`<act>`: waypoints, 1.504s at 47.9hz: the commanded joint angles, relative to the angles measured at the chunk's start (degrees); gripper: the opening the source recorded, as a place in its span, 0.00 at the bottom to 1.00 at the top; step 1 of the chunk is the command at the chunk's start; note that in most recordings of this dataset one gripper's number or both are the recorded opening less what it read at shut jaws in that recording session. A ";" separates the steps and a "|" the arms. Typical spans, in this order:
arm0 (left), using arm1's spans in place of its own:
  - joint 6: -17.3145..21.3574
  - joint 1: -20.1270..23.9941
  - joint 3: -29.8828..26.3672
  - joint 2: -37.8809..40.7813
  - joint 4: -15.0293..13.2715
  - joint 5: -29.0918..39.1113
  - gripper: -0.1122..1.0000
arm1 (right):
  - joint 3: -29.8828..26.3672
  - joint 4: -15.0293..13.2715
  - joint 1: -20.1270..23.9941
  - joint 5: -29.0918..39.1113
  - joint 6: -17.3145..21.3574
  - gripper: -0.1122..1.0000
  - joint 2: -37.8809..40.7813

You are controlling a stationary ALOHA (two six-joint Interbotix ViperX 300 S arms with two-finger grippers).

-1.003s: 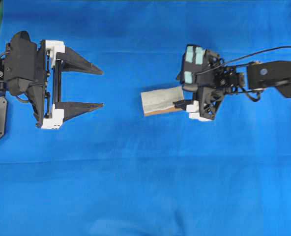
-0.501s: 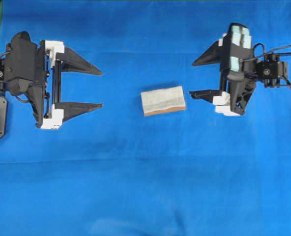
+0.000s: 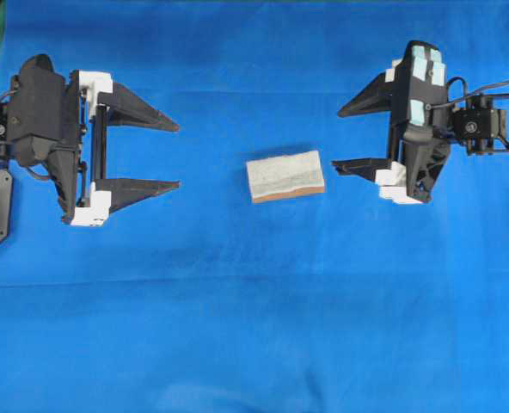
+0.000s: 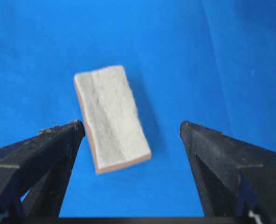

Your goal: Hand over the sponge with the left arm and wipe it with the right arm.

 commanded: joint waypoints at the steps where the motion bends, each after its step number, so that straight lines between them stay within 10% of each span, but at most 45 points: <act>1: 0.00 0.09 -1.05 -2.55 -0.18 0.26 0.89 | -0.18 0.18 0.35 1.05 0.09 0.77 -3.60; 42: 0.35 0.00 9.93 -37.18 -0.18 19.34 0.89 | 18.28 1.67 0.79 13.97 0.00 0.77 -45.79; 72: -0.26 0.09 19.07 -45.70 -0.18 21.01 0.89 | 24.87 4.13 0.79 1.85 0.09 0.77 -48.16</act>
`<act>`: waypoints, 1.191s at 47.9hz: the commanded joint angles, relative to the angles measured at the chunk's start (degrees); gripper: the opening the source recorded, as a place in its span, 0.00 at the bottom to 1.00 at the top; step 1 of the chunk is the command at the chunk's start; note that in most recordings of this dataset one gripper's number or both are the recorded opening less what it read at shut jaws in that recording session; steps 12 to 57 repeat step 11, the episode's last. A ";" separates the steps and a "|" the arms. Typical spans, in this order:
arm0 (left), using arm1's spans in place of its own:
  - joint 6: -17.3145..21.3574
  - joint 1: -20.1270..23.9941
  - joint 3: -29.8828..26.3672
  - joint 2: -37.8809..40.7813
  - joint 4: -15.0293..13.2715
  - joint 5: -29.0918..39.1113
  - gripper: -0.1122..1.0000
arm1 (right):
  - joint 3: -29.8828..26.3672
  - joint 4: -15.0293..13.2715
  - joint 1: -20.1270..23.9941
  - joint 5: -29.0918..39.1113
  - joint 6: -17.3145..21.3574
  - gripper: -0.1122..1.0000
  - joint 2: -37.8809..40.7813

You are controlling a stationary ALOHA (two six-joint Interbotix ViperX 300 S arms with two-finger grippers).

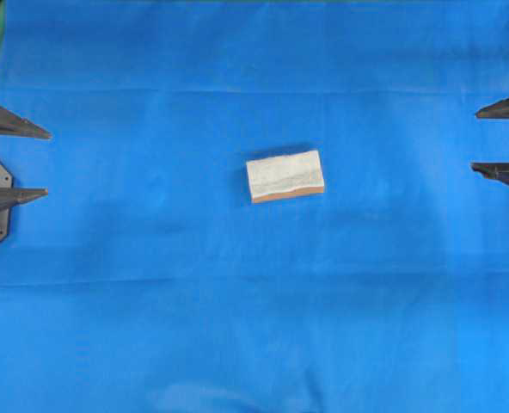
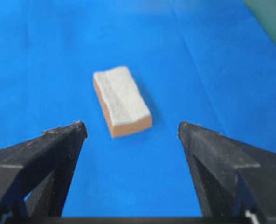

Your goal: Hand over the sponge with the left arm and wipe it with the right arm.

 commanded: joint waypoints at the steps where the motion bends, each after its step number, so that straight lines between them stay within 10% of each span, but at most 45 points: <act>1: -0.09 0.00 -0.35 0.35 -0.09 -0.26 0.89 | -0.62 0.18 0.00 -1.05 0.09 0.77 0.44; 57: -0.09 0.09 -0.18 0.09 -0.18 -0.26 0.89 | 0.00 0.53 0.00 -2.11 0.09 0.77 0.97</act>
